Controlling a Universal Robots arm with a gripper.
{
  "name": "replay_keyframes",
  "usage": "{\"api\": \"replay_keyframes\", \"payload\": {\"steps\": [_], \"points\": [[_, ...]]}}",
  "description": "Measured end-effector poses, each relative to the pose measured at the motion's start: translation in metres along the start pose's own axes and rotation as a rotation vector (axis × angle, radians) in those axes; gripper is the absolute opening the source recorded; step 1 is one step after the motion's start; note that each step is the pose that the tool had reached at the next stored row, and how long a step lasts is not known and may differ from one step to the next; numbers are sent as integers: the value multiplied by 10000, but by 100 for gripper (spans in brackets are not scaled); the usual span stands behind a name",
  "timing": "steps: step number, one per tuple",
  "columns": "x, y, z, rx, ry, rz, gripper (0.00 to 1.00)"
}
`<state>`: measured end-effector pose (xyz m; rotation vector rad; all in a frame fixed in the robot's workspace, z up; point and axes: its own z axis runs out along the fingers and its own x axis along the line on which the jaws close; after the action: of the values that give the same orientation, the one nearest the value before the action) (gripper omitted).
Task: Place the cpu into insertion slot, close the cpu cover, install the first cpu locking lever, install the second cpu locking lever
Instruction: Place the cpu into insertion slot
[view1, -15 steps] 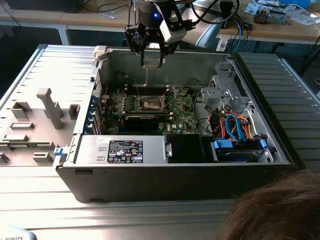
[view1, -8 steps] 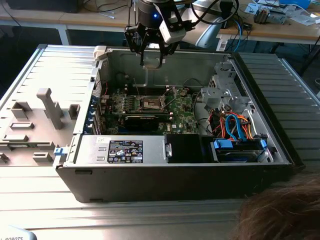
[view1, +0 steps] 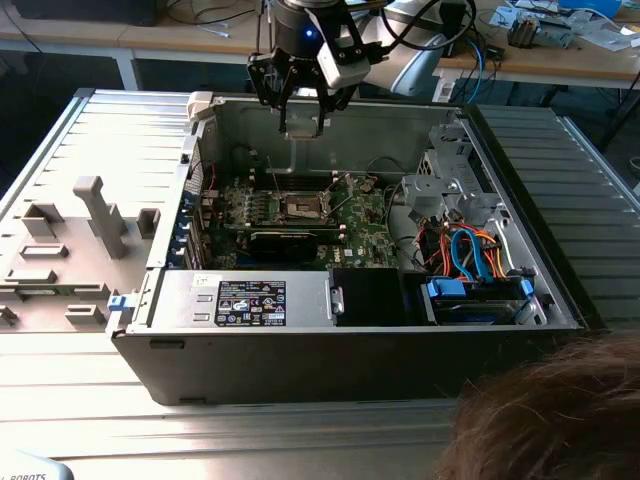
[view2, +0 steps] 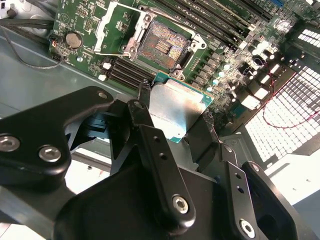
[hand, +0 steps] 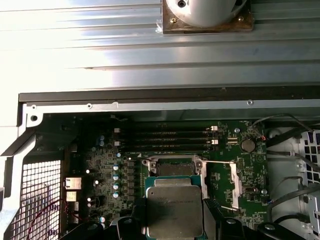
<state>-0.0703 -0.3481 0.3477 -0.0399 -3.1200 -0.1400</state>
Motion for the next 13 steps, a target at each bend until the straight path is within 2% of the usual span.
{"api": "replay_keyframes", "payload": {"steps": [13], "points": [[17,-3,26,-1,0,0,54]]}}
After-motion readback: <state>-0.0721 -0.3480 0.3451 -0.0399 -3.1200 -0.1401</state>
